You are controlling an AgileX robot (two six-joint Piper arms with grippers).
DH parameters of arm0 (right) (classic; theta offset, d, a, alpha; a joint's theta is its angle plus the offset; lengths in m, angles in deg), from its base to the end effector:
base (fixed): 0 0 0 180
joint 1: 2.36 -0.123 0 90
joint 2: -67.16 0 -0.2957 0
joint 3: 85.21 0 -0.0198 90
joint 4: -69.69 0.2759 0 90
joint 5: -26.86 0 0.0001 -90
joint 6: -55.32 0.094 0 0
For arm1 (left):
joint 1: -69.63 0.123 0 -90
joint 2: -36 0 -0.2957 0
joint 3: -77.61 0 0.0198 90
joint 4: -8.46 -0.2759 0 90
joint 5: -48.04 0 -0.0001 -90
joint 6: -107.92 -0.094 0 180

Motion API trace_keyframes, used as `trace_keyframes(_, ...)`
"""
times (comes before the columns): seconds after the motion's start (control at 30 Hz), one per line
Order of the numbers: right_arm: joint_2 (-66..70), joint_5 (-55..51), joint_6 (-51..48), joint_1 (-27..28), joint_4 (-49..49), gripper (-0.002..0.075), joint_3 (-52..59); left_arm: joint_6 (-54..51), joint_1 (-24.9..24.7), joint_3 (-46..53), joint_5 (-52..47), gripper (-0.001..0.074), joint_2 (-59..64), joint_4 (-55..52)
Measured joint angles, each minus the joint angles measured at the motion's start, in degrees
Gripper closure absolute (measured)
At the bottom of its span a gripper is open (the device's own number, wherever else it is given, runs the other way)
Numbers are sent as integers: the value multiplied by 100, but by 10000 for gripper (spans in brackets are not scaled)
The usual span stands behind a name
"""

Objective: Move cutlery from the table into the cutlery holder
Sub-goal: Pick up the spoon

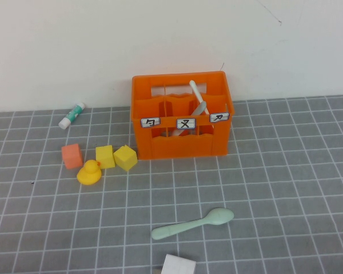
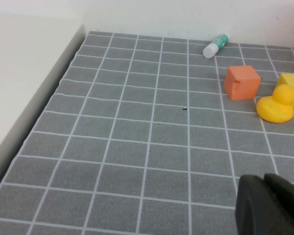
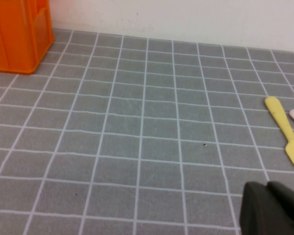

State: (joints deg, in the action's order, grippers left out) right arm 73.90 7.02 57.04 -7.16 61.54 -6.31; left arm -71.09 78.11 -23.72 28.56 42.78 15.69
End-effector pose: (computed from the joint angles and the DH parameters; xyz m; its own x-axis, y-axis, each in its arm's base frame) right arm 0.0706 0.0014 0.1736 -0.2576 -0.1256 -0.9581 -0.0644 0.9915 -0.1126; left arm 0.0704 0.0065 0.1755 -0.2355 -0.1724 -0.9565 -0.1405 0.9798 -0.1420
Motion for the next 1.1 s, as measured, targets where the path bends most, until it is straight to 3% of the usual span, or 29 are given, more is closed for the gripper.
trace_keyframes(0.57, 0, 0, 0, 0, 0, 729, 0, 60, 0, 0, 0, 738, 0, 55)
trace_keyframes(0.83, 0, 0, 0, 0, 0, 729, 0, 1778, 0, 34, 237, 738, 0, 3328)
trace_keyframes(1.1, 0, -7, 0, 0, 0, 729, 0, 1889, 0, 45, 29, 738, 0, 3764)
